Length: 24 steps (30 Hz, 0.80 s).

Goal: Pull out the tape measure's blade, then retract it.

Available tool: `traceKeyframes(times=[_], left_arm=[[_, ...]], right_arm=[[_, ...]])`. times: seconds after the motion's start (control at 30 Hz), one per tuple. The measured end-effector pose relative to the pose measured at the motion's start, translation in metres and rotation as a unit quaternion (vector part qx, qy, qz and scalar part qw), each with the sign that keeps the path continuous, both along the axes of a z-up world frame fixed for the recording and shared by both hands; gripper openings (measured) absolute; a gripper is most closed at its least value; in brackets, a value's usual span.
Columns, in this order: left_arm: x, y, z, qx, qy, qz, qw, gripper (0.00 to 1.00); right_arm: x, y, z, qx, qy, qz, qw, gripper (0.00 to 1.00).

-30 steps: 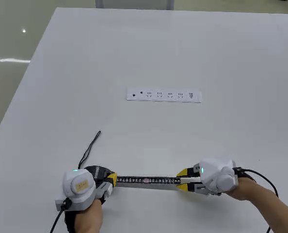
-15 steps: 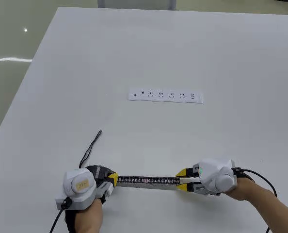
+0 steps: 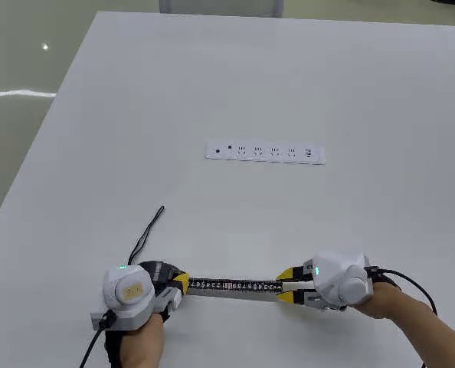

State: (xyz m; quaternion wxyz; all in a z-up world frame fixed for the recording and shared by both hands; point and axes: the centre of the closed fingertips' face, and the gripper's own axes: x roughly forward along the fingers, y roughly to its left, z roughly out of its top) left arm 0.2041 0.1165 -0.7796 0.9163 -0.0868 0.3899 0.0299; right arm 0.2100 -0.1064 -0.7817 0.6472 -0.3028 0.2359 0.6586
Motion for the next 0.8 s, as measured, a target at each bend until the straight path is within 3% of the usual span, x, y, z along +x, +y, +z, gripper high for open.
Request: traceKeyframes(times=[0.8], left_arm=[[0.0001, 0.0027, -0.0015, -0.002, 0.001, -0.005, 1.0000, 0.58]], right_arm=[[0.0010, 0.0073, -0.0011, 0.003, -0.001, 0.003, 1.0000, 0.14]])
